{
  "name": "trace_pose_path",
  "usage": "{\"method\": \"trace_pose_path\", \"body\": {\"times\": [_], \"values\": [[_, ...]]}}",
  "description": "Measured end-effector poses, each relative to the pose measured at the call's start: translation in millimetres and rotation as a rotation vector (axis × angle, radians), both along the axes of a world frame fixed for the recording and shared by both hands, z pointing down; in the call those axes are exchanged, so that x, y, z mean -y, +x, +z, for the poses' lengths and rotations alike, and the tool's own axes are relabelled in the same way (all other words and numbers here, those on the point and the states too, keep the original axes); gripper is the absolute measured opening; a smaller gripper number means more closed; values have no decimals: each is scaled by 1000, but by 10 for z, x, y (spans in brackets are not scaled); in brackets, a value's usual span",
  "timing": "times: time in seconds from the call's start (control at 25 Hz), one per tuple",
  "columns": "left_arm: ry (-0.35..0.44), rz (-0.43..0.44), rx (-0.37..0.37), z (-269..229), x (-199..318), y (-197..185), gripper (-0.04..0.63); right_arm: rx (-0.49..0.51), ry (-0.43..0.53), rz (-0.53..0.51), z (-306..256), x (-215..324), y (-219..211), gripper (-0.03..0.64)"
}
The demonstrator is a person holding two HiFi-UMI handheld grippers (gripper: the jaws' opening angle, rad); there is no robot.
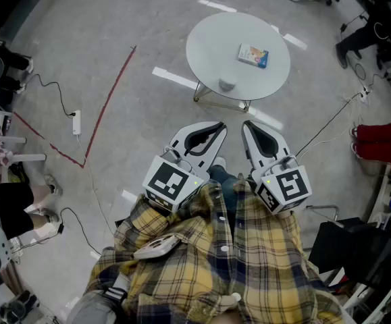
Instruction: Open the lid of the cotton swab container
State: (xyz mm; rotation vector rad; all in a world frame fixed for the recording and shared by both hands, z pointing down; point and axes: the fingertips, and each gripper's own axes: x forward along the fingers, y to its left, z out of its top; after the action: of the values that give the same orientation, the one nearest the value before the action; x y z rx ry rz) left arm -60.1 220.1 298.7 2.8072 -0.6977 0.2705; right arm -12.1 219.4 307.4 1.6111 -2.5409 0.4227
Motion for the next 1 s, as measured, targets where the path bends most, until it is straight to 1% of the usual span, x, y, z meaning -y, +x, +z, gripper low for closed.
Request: {"method": "trace_pose_path", "body": {"times": [0.24,0.56,1.0], "values": [[7,-6,8,-12,34,87,34,0,4,11,-16,17,108,17],[34,-45,11,-55,48,142,34,8,22,0,-20,-11,256,17],[61,-76,19,-82,-54,267,34,30,49,-16,-67,-129,458,17]]}}
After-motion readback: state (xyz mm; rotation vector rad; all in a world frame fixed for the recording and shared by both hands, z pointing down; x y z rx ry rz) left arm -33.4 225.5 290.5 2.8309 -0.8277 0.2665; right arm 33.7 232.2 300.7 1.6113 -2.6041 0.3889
